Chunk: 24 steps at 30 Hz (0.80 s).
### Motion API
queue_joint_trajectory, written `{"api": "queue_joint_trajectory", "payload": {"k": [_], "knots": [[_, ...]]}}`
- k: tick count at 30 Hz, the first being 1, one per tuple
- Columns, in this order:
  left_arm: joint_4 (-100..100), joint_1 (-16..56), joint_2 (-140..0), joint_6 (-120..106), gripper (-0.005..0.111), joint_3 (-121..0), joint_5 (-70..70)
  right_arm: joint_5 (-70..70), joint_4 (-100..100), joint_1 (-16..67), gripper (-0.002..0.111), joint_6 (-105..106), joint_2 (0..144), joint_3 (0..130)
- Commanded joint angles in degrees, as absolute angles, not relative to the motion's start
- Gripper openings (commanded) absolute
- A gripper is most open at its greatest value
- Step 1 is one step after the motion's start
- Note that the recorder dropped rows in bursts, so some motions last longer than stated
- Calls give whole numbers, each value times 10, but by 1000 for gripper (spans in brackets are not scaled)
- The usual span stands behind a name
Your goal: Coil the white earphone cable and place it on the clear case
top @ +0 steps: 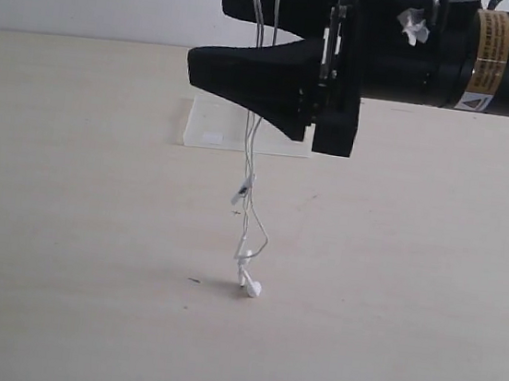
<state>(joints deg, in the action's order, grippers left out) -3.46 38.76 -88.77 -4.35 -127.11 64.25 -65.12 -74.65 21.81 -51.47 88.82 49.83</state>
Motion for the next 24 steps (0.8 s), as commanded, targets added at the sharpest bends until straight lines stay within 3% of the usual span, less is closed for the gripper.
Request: {"api": "queue_joint_trajectory", "payload": {"k": [1,7,16,24], "knots": [[-32,388,-887,-42,0,-1275,632,-611,-737,220,76,-513,893,495],[-32,388,-887,-42,0,-1275,631,-626,-724,220,72,-517,935,495],[-20,388,-887,-44,0,-1275,632,-658,-725,220,55,-517,953,495],[-4,388,-887,-44,0,-1275,640,-616,-739,220,55,-528,953,495]]}}
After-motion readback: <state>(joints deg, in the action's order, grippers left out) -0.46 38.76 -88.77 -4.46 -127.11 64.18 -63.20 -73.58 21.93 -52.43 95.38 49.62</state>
